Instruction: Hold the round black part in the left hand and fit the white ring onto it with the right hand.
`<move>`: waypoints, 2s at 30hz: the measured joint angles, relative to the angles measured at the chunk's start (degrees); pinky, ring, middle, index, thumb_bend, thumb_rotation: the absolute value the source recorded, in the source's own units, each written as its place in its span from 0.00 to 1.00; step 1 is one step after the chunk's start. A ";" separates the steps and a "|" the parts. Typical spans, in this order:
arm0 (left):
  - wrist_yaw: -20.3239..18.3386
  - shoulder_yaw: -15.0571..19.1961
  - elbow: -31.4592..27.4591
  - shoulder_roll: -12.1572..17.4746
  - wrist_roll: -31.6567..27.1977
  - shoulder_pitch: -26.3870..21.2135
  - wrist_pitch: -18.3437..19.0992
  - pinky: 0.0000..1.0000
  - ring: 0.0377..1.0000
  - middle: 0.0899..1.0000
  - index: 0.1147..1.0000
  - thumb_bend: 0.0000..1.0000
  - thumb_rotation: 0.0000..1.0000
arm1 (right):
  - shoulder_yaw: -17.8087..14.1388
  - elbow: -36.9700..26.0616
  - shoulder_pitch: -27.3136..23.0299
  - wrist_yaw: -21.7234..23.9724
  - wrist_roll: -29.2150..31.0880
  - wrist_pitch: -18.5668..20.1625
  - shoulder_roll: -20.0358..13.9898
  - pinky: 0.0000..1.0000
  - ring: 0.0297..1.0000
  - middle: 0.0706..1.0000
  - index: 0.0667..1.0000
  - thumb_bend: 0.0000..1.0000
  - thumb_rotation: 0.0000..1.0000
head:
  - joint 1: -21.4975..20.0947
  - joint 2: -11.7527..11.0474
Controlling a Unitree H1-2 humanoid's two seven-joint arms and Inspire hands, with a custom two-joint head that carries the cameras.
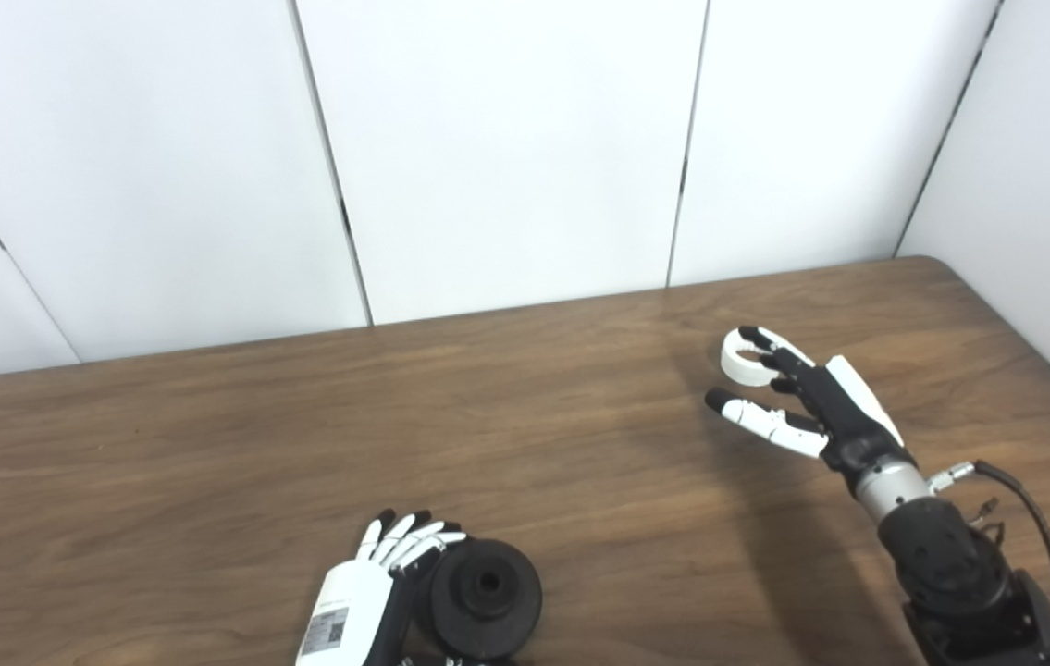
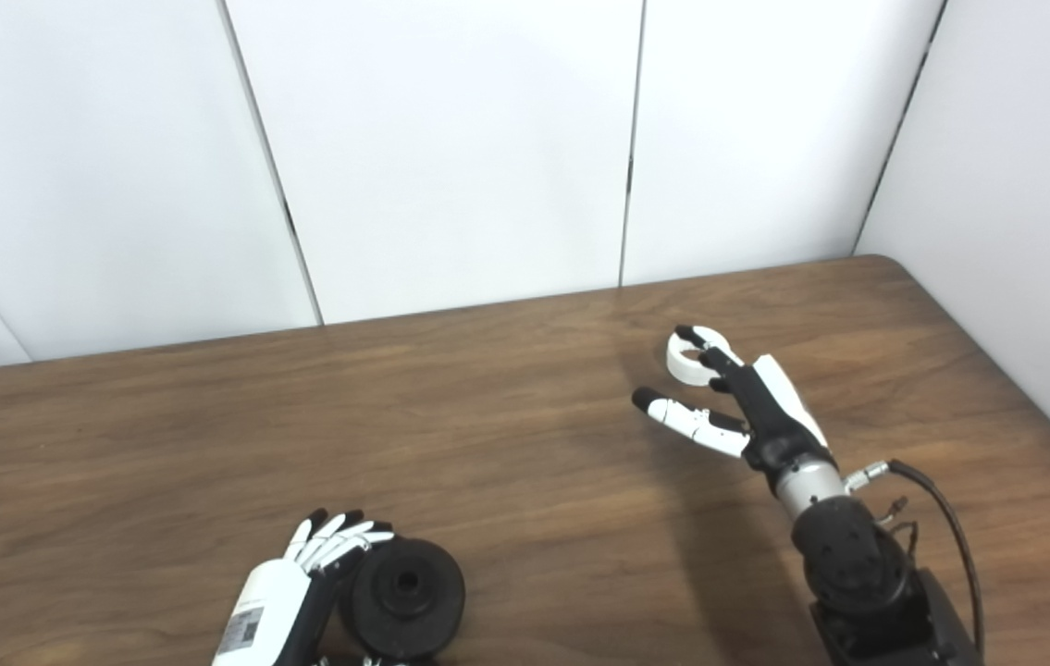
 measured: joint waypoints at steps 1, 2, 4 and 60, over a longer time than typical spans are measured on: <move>0.00 0.01 0.00 0.00 0.01 0.00 0.00 1.00 0.91 0.81 0.41 0.52 0.06 | 0.00 0.57 -0.50 0.07 -0.20 0.01 -0.41 0.92 0.96 0.96 0.93 0.75 0.52 | -0.09 0.00; 0.00 0.03 0.00 0.01 0.02 0.01 0.00 1.00 0.91 0.81 0.41 0.52 0.06 | 0.04 1.05 -0.94 0.15 -0.32 0.01 -0.82 0.92 0.96 0.96 0.93 0.76 0.51 | -0.17 0.00; 0.00 0.02 0.00 0.01 0.02 0.00 0.00 1.00 0.91 0.81 0.41 0.52 0.06 | 0.34 2.28 -2.00 0.23 -1.22 0.02 -1.89 0.91 0.96 0.96 0.93 0.78 0.49 | -0.26 0.09; 0.09 0.31 0.10 0.12 -0.85 0.00 -2.25 1.00 0.90 0.80 0.42 0.52 0.05 | 11.20 22.48 -17.72 9.60 -13.38 0.04 -11.91 0.87 1.00 1.00 0.86 0.84 0.37 | -1.23 0.26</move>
